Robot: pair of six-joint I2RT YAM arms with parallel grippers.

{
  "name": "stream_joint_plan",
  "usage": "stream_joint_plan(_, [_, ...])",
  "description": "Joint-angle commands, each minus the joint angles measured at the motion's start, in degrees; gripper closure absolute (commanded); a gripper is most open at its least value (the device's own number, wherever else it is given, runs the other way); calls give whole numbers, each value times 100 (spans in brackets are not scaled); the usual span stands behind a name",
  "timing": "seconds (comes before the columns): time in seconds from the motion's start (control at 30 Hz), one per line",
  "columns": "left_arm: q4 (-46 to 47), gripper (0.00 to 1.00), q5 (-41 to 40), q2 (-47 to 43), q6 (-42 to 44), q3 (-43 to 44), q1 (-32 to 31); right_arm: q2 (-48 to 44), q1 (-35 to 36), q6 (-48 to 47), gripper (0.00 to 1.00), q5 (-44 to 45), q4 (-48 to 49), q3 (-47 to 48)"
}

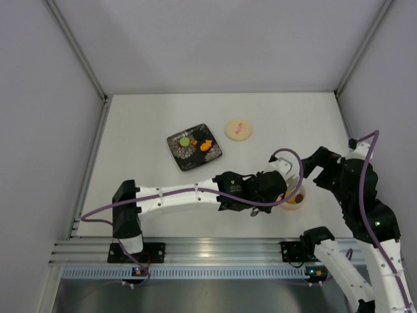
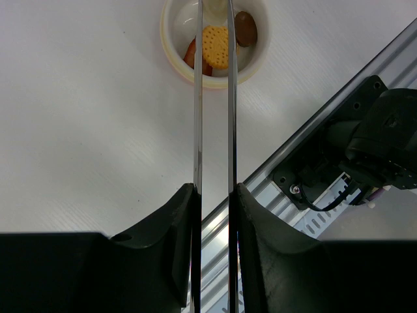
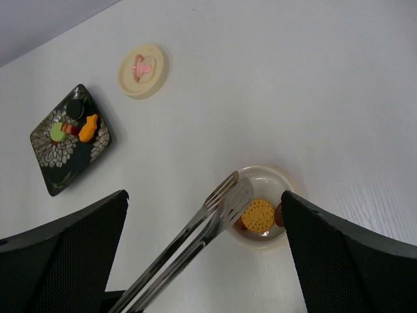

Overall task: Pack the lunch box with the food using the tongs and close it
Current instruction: Place the fake food in the packing box.

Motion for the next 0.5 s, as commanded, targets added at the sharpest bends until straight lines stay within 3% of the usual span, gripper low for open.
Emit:
stream_joint_plan(0.0, [306, 75, 64, 55, 60, 277, -18, 19, -84, -93, 0, 91, -154, 266])
stream_joint_plan(0.47, [86, 69, -181, 169, 7, 304, -18, 54, -84, -111, 1, 91, -128, 302])
